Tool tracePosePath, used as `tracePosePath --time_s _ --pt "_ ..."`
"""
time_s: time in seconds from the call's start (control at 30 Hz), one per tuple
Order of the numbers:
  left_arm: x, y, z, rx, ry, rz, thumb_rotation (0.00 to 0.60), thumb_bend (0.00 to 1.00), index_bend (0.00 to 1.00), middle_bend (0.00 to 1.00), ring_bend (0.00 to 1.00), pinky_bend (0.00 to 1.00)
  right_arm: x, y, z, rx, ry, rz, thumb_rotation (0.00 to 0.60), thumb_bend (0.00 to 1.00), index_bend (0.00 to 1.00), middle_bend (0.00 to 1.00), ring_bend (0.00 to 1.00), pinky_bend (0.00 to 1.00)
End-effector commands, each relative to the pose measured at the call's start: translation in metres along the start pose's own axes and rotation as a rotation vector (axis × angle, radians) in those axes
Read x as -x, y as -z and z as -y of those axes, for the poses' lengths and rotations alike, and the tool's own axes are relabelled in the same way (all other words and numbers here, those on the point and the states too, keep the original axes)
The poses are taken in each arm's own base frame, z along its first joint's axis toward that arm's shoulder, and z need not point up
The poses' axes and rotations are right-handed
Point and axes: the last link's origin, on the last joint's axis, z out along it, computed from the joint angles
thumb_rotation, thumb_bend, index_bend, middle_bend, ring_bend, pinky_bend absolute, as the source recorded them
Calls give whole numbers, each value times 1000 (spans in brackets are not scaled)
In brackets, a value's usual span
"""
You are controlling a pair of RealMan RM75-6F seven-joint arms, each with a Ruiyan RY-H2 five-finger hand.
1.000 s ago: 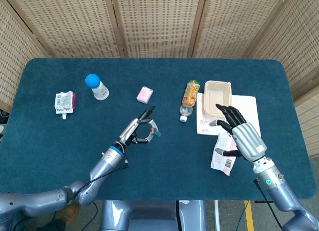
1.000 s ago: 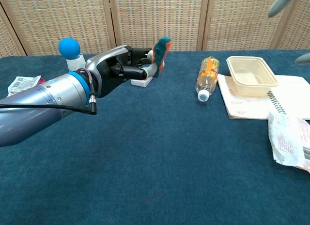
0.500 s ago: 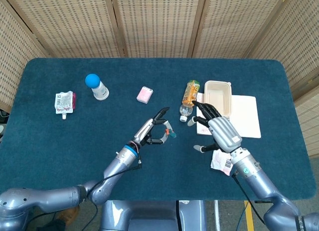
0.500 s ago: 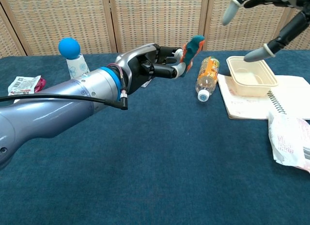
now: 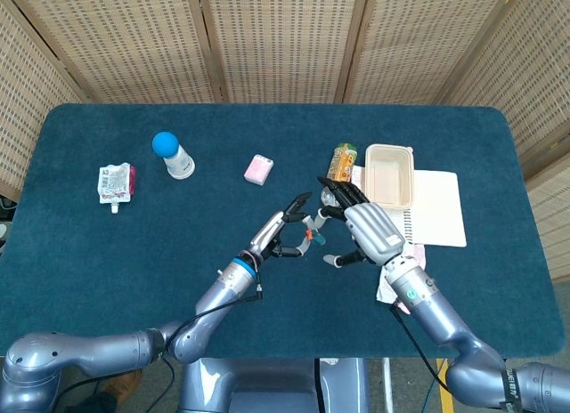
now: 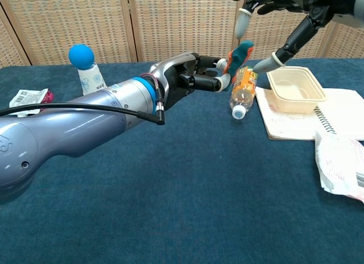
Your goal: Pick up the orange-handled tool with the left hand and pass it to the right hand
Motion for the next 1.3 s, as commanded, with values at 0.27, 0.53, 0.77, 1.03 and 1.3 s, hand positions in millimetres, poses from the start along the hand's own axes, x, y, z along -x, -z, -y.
tracePosePath --time_s 0.27,0.53,0.77,1.03,1.3 --pt "2 1 0 4 10 7 600 533 699 0 0 0 3 -9 4 17 6 -14 600 294 521 16 0 0" --pt "2 3 -1 11 9 14 600 533 699 0 0 0 5 -10 6 24 14 -15 600 361 538 23 0 0" --pt "2 3 -1 12 9 15 600 533 699 0 0 0 7 -9 8 30 17 -5 600 365 539 26 0 0" --pt "4 4 -2 12 11 18 600 533 700 0 0 0 10 -10 12 25 26 7 600 401 544 32 0 0" --pt "2 4 -4 14 14 17 600 533 700 0 0 0 13 -10 14 22 36 18 600 476 574 42 0 0"
